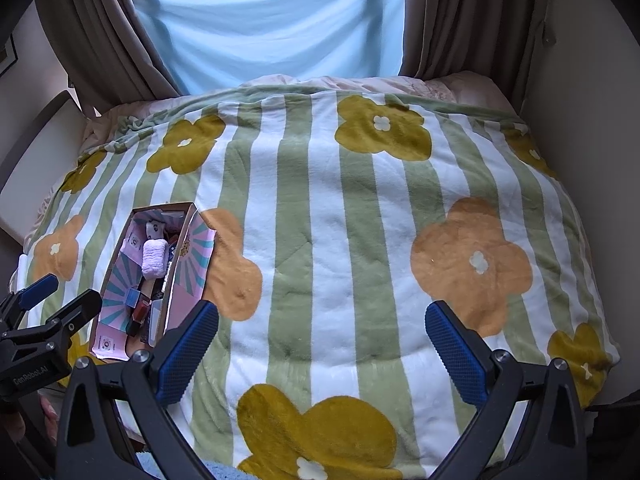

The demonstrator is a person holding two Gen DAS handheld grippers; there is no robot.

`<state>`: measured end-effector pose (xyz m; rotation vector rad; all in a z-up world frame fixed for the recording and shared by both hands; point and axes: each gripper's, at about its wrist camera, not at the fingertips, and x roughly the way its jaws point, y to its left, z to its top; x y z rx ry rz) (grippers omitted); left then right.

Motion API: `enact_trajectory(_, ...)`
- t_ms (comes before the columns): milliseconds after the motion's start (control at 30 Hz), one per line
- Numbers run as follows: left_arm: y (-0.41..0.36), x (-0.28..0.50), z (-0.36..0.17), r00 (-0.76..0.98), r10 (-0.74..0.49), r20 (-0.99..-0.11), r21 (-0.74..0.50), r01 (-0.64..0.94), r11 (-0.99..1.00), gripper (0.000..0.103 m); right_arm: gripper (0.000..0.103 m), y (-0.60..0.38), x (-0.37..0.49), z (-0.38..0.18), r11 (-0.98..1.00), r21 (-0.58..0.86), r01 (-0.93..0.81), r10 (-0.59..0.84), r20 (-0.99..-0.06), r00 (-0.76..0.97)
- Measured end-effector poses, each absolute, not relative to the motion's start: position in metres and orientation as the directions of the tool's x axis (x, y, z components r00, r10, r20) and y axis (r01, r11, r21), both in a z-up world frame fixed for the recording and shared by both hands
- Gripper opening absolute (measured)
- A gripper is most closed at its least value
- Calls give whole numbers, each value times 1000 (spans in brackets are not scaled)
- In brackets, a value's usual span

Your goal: Organize objects

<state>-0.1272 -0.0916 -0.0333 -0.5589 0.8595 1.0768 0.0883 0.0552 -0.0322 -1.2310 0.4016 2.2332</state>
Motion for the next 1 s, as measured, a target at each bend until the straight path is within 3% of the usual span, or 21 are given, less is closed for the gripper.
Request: enact_trajectory(1000, -94, -136, -32, 191, 541, -819, 27, -929, 370, 103, 102, 58, 88, -32, -806, -5, -592, 319, -846, -427)
